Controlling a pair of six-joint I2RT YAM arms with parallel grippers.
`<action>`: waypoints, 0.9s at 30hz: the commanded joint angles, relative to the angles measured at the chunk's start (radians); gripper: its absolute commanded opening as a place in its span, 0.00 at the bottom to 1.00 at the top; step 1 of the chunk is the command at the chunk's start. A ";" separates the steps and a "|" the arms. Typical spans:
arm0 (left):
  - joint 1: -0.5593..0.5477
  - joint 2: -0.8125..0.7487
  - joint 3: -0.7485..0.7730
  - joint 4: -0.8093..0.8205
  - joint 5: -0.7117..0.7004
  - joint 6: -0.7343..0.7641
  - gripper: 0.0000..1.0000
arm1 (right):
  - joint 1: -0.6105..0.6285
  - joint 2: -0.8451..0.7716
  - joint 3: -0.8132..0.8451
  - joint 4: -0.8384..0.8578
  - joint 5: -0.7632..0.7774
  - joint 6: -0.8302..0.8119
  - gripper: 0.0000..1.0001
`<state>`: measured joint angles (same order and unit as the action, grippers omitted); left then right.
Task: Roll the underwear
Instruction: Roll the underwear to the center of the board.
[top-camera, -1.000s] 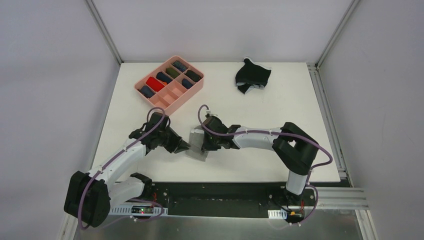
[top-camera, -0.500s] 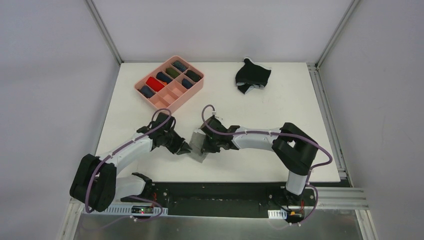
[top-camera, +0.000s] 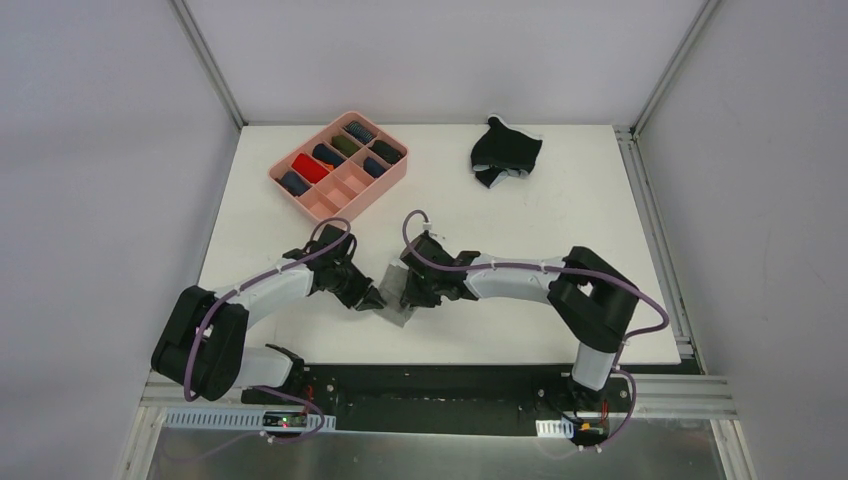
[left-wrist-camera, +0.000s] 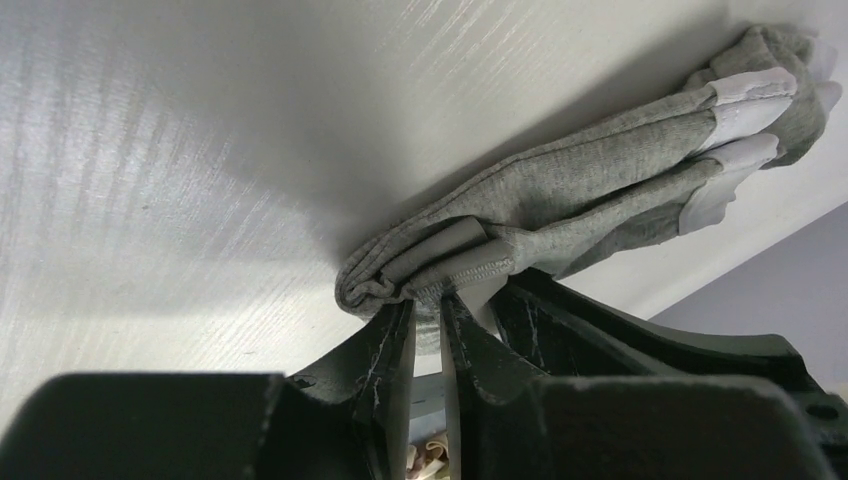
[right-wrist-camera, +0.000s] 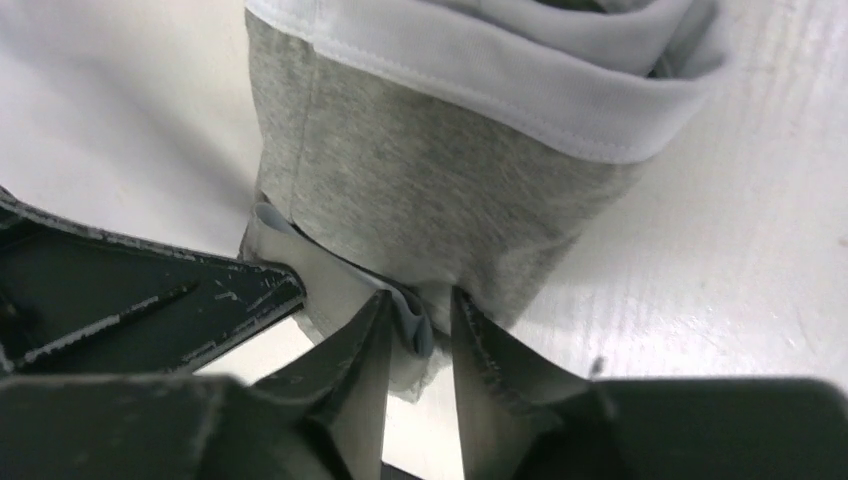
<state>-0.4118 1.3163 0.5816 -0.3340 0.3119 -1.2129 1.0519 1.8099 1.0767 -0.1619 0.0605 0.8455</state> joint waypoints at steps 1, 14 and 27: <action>-0.004 0.029 -0.010 -0.053 -0.092 0.051 0.17 | 0.028 -0.106 -0.014 -0.108 0.069 -0.114 0.37; -0.004 0.034 -0.005 -0.067 -0.069 0.051 0.17 | 0.201 -0.245 -0.140 0.101 0.232 -0.672 0.43; -0.004 0.019 -0.002 -0.077 -0.067 0.046 0.17 | 0.348 -0.165 -0.128 0.205 0.301 -1.082 0.50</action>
<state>-0.4118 1.3293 0.5953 -0.3485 0.3107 -1.1862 1.3731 1.6100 0.8959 0.0055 0.2958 -0.0780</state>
